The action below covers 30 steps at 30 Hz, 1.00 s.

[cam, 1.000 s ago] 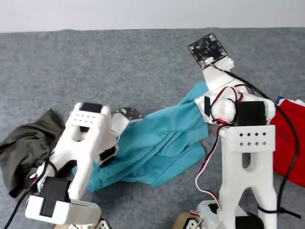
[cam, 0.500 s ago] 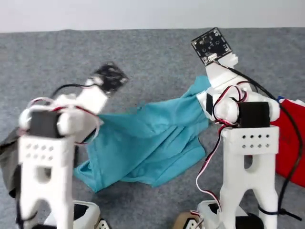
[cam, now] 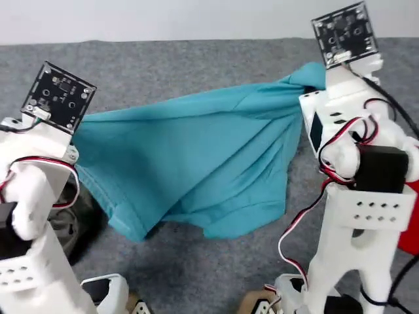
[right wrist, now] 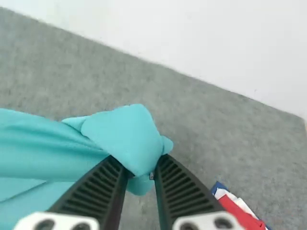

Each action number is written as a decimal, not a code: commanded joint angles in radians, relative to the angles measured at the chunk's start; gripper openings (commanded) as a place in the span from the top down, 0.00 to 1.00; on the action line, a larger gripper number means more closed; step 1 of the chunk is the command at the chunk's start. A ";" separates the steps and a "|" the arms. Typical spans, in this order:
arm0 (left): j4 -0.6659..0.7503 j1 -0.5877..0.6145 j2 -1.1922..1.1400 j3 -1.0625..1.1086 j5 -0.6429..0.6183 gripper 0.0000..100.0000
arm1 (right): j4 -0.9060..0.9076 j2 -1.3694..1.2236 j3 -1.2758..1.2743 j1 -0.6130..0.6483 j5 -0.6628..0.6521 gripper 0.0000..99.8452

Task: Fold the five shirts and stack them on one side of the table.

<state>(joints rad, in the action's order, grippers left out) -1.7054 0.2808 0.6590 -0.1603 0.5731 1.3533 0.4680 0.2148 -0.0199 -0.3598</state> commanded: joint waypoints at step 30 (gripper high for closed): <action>-0.034 -0.127 0.006 -0.337 -0.057 0.99 | 0.168 0.002 0.476 0.071 0.003 0.99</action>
<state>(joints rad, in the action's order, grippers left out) -1.7300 0.1534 0.6667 -0.4580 0.5194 1.4960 0.4680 0.6260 0.0491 -0.3567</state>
